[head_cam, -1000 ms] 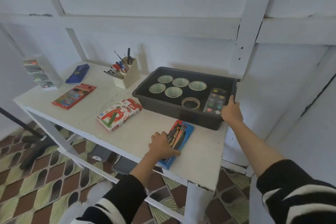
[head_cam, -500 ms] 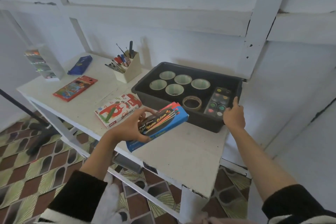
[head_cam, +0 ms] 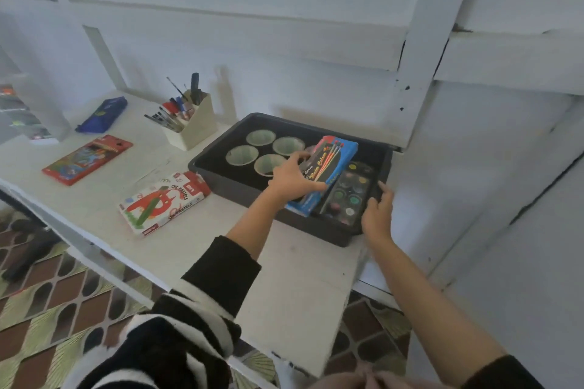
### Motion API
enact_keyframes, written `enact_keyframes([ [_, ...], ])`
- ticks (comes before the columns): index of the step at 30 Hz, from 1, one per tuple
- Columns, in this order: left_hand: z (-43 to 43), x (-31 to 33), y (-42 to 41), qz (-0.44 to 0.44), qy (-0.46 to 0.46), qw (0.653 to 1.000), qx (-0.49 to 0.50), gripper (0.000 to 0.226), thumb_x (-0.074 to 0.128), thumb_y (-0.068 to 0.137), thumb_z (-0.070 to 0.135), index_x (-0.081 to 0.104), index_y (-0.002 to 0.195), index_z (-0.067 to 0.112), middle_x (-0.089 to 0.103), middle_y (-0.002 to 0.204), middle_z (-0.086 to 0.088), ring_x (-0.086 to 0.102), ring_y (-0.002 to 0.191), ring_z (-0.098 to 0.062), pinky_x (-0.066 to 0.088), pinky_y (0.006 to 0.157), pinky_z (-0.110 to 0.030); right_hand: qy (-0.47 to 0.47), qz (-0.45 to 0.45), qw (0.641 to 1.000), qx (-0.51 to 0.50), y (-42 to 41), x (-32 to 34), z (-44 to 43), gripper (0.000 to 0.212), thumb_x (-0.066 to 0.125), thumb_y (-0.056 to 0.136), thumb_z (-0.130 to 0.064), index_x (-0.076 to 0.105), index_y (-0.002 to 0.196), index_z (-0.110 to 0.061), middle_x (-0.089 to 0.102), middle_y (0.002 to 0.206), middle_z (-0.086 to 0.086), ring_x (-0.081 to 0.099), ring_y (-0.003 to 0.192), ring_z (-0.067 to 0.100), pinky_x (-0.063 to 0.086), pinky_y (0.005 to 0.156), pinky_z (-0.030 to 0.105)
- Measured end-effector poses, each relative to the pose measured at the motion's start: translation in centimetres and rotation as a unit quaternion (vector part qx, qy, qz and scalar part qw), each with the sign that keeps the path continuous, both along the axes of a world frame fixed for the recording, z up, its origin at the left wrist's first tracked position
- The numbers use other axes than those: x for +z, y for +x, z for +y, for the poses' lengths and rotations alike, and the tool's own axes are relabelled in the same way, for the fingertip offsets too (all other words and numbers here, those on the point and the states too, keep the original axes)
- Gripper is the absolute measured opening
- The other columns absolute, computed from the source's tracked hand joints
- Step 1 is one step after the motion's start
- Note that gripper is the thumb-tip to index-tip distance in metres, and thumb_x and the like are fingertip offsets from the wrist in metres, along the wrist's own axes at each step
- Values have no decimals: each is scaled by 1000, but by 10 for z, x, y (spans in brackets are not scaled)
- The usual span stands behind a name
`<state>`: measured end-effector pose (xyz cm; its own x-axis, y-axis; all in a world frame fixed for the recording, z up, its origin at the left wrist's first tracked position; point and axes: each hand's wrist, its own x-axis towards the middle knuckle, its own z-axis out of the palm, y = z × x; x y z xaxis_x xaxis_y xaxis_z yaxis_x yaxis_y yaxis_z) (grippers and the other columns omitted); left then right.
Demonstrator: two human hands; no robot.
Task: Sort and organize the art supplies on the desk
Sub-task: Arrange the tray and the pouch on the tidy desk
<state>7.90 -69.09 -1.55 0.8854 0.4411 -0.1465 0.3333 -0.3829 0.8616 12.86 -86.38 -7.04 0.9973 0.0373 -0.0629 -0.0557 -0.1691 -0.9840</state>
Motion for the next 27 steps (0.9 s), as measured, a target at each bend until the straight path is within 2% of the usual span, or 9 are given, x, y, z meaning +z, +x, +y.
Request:
enact_keyframes([
  [3,-35,-8,40,66,109,992,10,83,78,61,50,38,131,28,56,114,-4,38,121,-27,36,102,-48,47,24,998,37,5,-1,-7,46,33,95,0,30,137,-18,39,139,13,45,124,26,41,102,47],
  [6,-60,-19,62,123,172,977,13,86,76,65,53,36,134,21,50,131,-11,28,131,-36,28,105,-52,63,73,992,85,9,-1,-17,58,38,95,-7,16,144,-29,41,140,12,48,122,28,42,101,49],
  [9,-68,-38,74,139,150,979,-2,82,75,69,52,36,134,19,50,132,-11,26,133,-37,27,105,-53,71,115,984,119,10,6,-23,63,39,96,-12,8,147,-34,41,143,7,48,124,24,41,102,51],
  [13,-68,-47,82,114,159,980,-35,64,65,83,46,39,136,21,53,130,-8,29,129,-36,29,102,-50,71,120,979,146,8,14,-26,38,34,98,-8,34,133,-24,51,130,10,56,98,12,50,83,35],
  [17,-56,-40,84,115,137,979,-99,42,52,93,36,45,132,19,58,127,-7,47,120,-32,29,108,-47,74,111,983,126,11,11,-23,55,36,96,-4,22,144,-26,49,123,6,56,93,9,53,73,31],
  [19,-47,-38,80,92,53,989,-108,39,57,91,28,49,129,19,62,118,-5,58,109,-28,40,103,-48,30,103,991,83,14,14,-17,60,40,94,-3,19,146,-24,41,132,10,55,105,18,53,84,36],
  [21,-36,-32,72,47,-23,996,-65,48,59,91,20,44,136,16,59,117,0,61,101,-17,50,93,-38,-93,33,994,47,12,18,-12,65,46,91,-2,19,148,-19,29,141,13,42,123,24,42,95,29],
  [24,-5,-16,56,-53,22,998,2,41,55,91,7,53,131,13,59,111,1,55,94,-10,50,83,-30,-243,-144,959,28,1,31,4,66,57,85,-2,29,143,-14,23,145,12,27,134,24,38,103,31],
  [27,43,-2,22,-151,36,986,67,32,52,85,-2,66,111,11,63,111,-6,56,95,-12,48,90,-35,-244,-291,924,45,-16,41,38,41,56,82,2,59,120,-10,36,140,13,33,132,27,36,105,36],
])
